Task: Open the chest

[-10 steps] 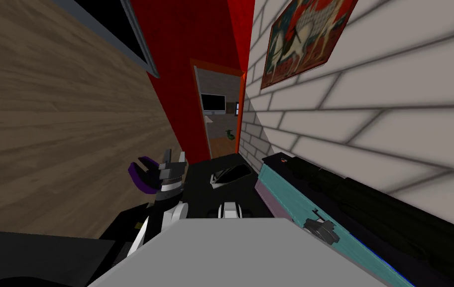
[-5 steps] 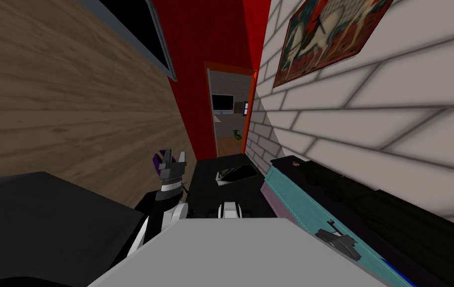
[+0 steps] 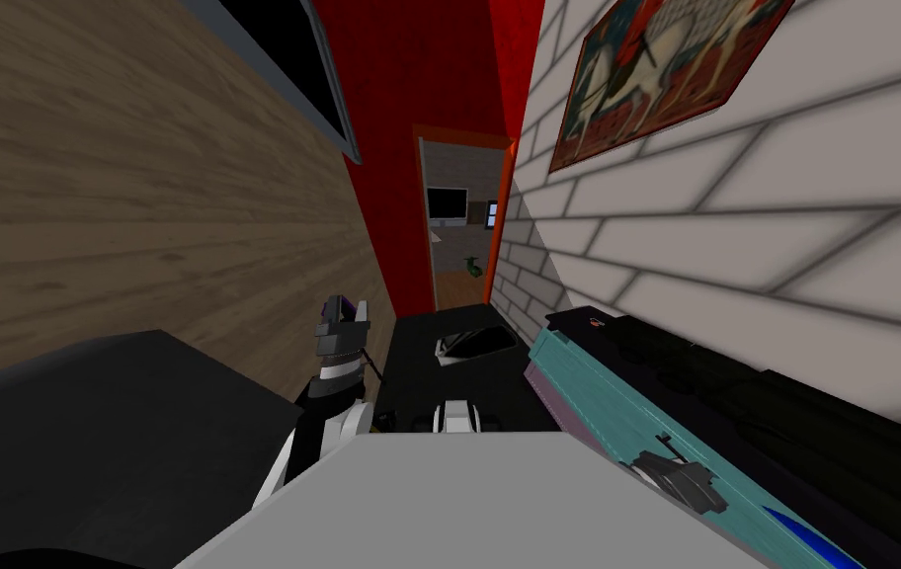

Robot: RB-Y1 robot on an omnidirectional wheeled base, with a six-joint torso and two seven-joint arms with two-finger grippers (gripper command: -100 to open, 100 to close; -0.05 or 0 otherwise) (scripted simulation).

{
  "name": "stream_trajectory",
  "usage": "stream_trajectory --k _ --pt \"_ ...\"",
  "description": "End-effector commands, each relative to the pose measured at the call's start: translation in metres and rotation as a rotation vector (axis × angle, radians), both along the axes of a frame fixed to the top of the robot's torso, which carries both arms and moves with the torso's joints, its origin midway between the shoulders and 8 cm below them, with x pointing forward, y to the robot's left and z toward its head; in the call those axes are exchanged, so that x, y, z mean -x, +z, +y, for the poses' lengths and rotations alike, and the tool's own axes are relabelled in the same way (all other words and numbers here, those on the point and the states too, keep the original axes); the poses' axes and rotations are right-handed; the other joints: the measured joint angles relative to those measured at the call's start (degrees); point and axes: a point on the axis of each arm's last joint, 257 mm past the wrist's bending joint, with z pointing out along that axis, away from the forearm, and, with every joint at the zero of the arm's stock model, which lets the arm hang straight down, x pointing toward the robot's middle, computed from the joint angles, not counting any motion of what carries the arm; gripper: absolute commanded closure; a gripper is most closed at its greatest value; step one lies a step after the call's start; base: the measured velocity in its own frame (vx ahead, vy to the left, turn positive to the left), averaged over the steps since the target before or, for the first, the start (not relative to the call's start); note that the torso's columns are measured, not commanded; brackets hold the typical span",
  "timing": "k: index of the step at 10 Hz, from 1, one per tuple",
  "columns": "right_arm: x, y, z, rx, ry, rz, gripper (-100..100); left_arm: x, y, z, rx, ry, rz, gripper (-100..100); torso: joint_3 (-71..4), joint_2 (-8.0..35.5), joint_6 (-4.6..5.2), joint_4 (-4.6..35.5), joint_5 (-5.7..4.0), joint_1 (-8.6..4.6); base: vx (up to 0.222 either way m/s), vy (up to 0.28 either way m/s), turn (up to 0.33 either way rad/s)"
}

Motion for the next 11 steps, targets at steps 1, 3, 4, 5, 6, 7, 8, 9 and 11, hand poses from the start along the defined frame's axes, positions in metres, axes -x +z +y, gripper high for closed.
stream_trajectory --k 1,3,4,5,6,7,8,9,11 --pt "-0.0054 -0.0043 -0.0066 -0.027 0.002 0.005 100 0.0 0.0 0.0 0.0 0.0 0.0 0 -0.2 -0.3 -0.27 0.0 0.08 -0.24 0.007 0.006 0.022" --pt "-0.0054 -0.0043 -0.0066 -0.027 0.002 0.005 100 0.0 0.0 0.0001 0.0 0.0 0.0 0 -0.2 -0.3 -0.31 0.0 0.0 -0.01 -0.002 -0.002 -0.006" --pt "-0.0054 -0.0043 -0.0066 -0.027 0.002 0.005 100 0.0 0.0 0.0001 0.0 0.0 0.0 0 -0.1 -0.2 -0.27 0.0 -0.01 0.08 0.0 0.0 0.0" --pt "-0.0054 -0.0043 -0.0066 -0.027 0.002 0.005 100 0.0 0.0 0.0001 0.0 0.0 0.0 0 -0.1 -0.2 -0.31 0.0 0.0 0.13 0.0 0.0 0.0" --pt "-0.0054 -0.0043 -0.0066 -0.027 0.002 0.005 100 0.0 0.0 0.0001 0.0 0.0 0.0 0 -0.1 -0.2 -0.31 0.0 0.01 0.13 0.003 0.004 0.011" --pt "-0.0054 -0.0043 -0.0066 -0.027 0.002 0.005 100 0.0 0.0 0.0001 0.0 0.0 0.0 0 -0.1 -0.3 -0.36 0.0 0.01 0.13 0.0 0.0 0.0" --pt "-0.0054 -0.0043 -0.0066 -0.027 0.002 0.005 100 0.0 0.0 0.0001 0.0 0.0 0.0 0 -0.1 -0.3 -0.35 0.0 0.03 0.12 -0.006 -0.007 -0.021" --pt "-0.0054 -0.0043 -0.0066 -0.027 0.002 0.005 100 0.0 0.0 0.0001 0.0 0.0 0.0 0 -0.1 -0.3 -0.32 0.0 -0.03 0.06 0.0 0.0 0.0" --pt "-0.0009 -0.0025 -0.0113 -0.024 -0.009 0.009 100 0.0 0.0 0.0001 0.0 0.0 0.0 0 -0.1 -0.3 -0.35 0.0 -0.01 0.1 0.005 0.005 0.017"
